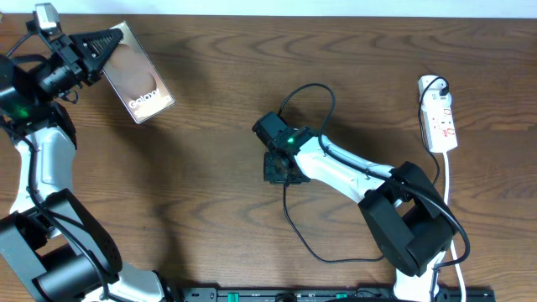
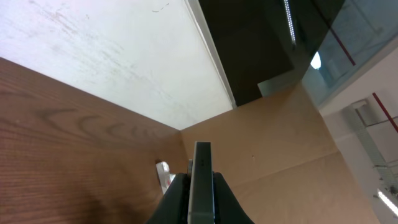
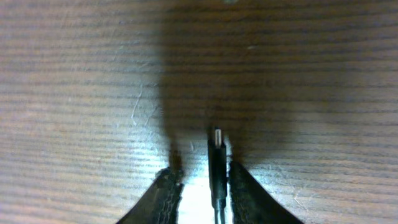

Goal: Plug charger to phone and switch on socket

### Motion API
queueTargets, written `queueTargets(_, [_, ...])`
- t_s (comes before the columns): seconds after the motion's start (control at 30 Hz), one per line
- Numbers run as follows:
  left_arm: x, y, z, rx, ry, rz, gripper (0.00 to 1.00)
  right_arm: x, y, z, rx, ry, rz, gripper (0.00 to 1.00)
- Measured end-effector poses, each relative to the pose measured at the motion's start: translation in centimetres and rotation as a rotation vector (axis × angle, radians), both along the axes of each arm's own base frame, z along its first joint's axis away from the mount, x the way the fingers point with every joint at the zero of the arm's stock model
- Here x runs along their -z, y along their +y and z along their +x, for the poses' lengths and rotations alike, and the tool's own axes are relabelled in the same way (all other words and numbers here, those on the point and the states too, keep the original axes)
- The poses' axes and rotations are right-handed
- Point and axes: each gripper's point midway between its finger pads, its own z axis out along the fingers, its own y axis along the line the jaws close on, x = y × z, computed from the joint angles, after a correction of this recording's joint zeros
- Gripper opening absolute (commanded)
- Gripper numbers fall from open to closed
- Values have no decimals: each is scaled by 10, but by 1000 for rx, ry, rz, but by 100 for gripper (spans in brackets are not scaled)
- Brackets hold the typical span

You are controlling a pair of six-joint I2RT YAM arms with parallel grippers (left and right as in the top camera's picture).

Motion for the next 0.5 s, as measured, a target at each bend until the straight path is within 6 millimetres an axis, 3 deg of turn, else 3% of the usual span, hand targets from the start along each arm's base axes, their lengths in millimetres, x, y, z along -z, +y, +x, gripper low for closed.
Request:
queueTargets(0.1, [0,0,0,0,0,0,7,1,0,-1,1,2,-1,1])
queueTargets(0.3, [0,0,0,1,0,0,7,0,7,-4,-20,18,37,1])
queueTargets(0.4, [0,0,0,3,0,1,7,-2,29,-10,-88,45,150,1])
queueTargets(0.5, [0,0,0,3,0,1,7,-16,77,-15,-245,62,414,1])
